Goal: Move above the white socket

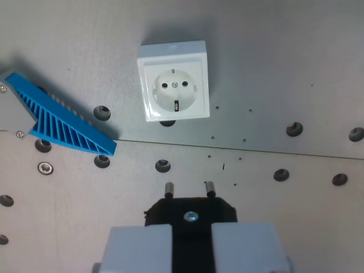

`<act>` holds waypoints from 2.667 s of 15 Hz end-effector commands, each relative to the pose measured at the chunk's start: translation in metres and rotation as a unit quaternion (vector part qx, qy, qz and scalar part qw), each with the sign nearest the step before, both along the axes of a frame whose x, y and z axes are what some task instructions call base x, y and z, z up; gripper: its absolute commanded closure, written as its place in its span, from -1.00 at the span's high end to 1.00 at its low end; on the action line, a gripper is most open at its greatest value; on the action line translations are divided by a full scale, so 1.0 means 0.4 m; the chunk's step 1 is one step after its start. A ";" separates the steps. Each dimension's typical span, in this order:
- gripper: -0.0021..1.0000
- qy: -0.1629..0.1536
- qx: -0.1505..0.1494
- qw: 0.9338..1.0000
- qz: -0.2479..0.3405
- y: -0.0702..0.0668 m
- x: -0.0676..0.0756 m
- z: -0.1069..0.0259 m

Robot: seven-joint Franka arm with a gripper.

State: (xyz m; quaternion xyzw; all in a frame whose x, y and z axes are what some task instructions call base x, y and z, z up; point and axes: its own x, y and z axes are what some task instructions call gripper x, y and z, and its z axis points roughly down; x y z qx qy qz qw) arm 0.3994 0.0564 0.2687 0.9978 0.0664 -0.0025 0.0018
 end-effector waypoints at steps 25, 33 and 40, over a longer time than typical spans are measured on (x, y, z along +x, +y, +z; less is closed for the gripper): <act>-1.00 -0.032 0.001 0.999 0.023 0.005 -0.007 -0.081; -1.00 -0.037 0.001 0.999 0.031 0.008 -0.017 -0.150; -1.00 -0.035 -0.001 0.998 0.042 0.011 -0.019 -0.213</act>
